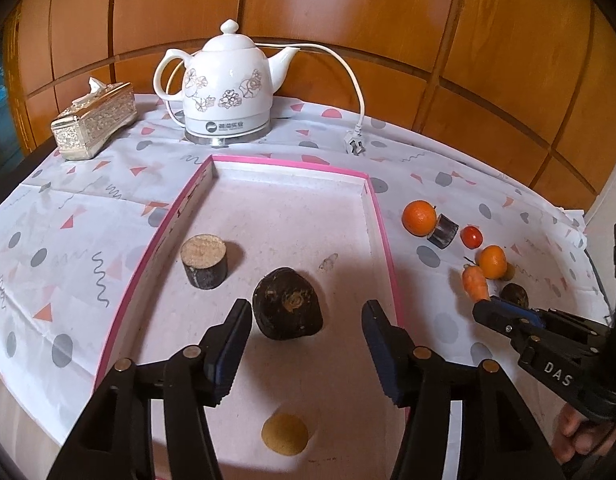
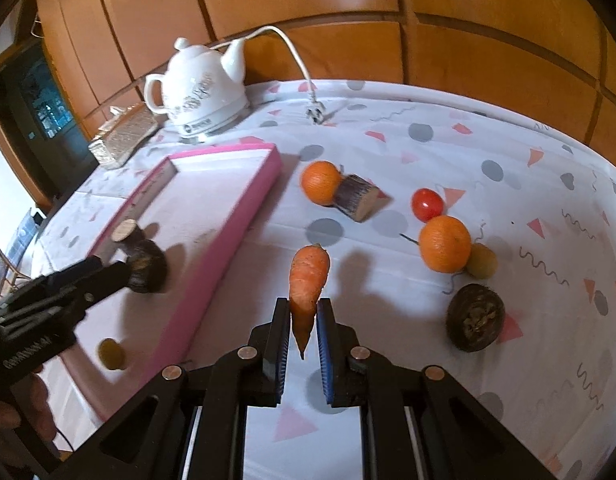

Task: Organize fruits
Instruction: 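Carry the carrot into the pink tray and open the right gripper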

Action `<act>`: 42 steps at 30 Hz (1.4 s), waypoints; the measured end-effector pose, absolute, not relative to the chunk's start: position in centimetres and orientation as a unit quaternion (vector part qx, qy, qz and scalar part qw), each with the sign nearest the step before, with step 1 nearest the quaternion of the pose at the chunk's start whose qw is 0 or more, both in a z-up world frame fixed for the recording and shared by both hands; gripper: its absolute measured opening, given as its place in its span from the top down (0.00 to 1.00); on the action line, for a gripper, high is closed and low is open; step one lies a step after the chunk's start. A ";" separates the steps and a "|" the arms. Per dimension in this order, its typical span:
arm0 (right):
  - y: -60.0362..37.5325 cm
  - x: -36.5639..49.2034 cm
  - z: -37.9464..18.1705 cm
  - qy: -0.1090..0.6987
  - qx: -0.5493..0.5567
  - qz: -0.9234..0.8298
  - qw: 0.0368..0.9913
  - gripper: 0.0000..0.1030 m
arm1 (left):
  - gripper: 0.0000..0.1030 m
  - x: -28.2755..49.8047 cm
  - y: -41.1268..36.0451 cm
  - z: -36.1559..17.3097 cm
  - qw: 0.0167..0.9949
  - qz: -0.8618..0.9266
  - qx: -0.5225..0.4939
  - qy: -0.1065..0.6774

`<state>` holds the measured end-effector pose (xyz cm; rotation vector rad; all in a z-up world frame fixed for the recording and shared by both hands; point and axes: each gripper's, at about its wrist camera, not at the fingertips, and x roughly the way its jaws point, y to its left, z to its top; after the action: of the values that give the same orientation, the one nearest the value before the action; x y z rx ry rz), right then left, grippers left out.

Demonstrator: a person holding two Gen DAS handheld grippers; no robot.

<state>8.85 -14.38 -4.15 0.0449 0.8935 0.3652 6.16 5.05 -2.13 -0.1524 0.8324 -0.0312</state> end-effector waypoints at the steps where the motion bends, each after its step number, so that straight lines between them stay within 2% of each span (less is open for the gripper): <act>1: -14.2 8.7 -4.0 0.428 0.023 0.179 0.886 0.88 | 0.43 6.0 5.1 -2.1 0.912 -0.013 -0.074 0.403; 11: -8.9 7.3 -0.9 0.405 0.020 0.255 0.878 0.87 | 0.41 4.0 8.8 -1.9 0.915 0.026 -0.091 0.391; 20: -5.2 6.8 -2.3 0.434 0.002 0.275 0.858 0.85 | 0.41 3.6 10.5 -2.1 0.913 0.041 -0.110 0.392; 22: -5.2 6.6 -2.6 0.439 0.006 0.276 0.855 0.76 | 0.41 3.6 10.2 -2.0 0.913 0.035 -0.107 0.391; 23: -5.4 6.6 -2.7 0.439 0.007 0.273 0.856 0.75 | 0.41 3.6 10.1 -2.0 0.914 0.033 -0.106 0.391; 35: -8.5 5.1 -1.0 0.407 0.023 0.226 0.885 0.74 | 0.41 3.6 7.6 -1.1 0.918 0.005 -0.082 0.387; 42: -10.9 4.4 -1.1 0.398 0.025 0.159 0.903 0.69 | 0.41 3.5 5.7 -0.8 0.920 -0.017 -0.064 0.387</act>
<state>4.43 -10.89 -1.09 0.0510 0.8228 0.3281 3.51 5.66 -0.84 -0.1321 0.7945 -0.0359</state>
